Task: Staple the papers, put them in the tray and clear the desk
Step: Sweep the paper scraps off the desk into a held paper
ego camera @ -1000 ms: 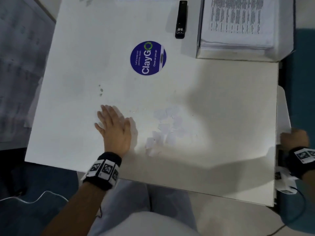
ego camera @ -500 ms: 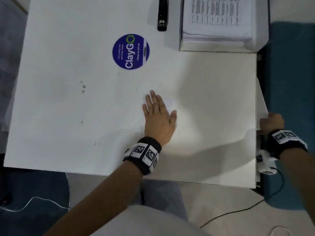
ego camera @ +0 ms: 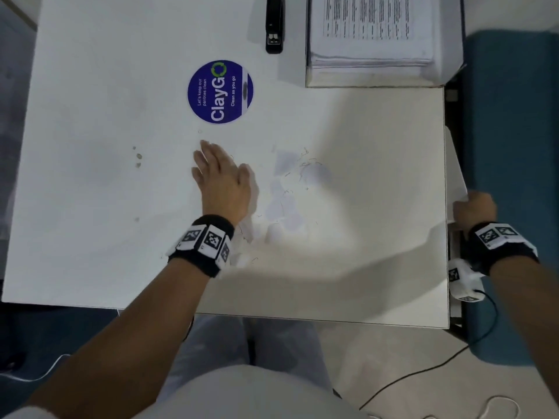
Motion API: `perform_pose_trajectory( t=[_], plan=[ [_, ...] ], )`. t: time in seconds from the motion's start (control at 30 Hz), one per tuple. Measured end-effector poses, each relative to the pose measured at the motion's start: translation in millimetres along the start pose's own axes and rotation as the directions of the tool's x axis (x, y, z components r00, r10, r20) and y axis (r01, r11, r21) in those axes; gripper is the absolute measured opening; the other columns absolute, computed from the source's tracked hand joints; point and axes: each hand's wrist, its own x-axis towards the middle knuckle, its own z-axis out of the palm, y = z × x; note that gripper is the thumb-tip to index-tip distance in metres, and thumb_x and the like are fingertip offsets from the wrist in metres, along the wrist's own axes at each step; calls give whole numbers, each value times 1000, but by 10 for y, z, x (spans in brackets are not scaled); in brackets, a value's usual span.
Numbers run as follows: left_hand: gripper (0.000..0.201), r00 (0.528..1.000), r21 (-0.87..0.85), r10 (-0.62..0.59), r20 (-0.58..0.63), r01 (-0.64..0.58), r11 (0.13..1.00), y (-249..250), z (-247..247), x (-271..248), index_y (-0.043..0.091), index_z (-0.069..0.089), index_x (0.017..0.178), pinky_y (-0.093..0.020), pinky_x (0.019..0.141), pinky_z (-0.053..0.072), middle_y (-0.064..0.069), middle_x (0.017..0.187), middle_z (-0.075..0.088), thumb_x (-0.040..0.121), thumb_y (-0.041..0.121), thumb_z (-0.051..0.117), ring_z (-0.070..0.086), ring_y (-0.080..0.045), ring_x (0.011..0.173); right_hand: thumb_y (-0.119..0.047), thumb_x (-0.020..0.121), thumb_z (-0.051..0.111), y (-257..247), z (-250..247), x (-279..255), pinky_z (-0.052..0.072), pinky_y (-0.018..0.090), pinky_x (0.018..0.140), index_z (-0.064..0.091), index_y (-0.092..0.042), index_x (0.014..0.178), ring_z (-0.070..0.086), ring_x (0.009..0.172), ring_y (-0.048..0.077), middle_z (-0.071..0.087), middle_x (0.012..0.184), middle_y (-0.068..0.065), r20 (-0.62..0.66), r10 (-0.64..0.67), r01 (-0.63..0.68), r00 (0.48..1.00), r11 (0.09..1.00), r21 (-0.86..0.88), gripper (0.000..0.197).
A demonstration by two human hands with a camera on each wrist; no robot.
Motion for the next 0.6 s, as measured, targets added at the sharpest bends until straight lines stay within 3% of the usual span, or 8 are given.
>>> perform_pose_trajectory(
  t=[0.17, 0.4, 0.53, 0.6],
  plan=[
    [74, 994, 21, 14, 107, -16, 1000, 424, 271, -117, -4, -4, 149, -53, 120, -3, -30, 155, -16, 99, 44, 23, -17, -46, 143, 8, 84, 37, 15, -8, -3, 40, 30, 77, 58, 10, 116, 59, 108, 43, 61, 119, 32, 36, 33, -32, 999, 999, -12, 38],
    [69, 941, 61, 270, 205, -288, 956, 818, 504, -369, -1, 4, 150, -52, 121, -1, -19, 160, -11, 99, 39, 27, -13, -37, 147, 8, 86, 38, 25, -30, -22, 45, 37, 79, 57, 12, 117, 58, 108, 45, 60, 119, 33, 54, 34, -31, 998, 997, -67, 36],
    [68, 952, 28, 296, 77, -299, 954, 374, 215, -506, 8, -1, 152, -46, 116, -12, -8, 162, -11, 97, 44, 19, -18, -25, 147, 9, 85, 40, 3, -22, -6, 46, 40, 84, 57, 15, 113, 58, 107, 46, 60, 117, 35, 72, 23, -15, 997, 993, -116, 33],
    [70, 980, -6, 198, -11, -198, 980, -68, 15, -589, 13, -4, 152, -45, 115, -13, -6, 162, -11, 95, 49, 13, -19, -22, 146, 9, 85, 40, -16, -18, -11, 43, 36, 78, 57, 16, 112, 58, 106, 46, 60, 116, 36, 66, 19, -10, 998, 992, -126, 33]
  ],
)
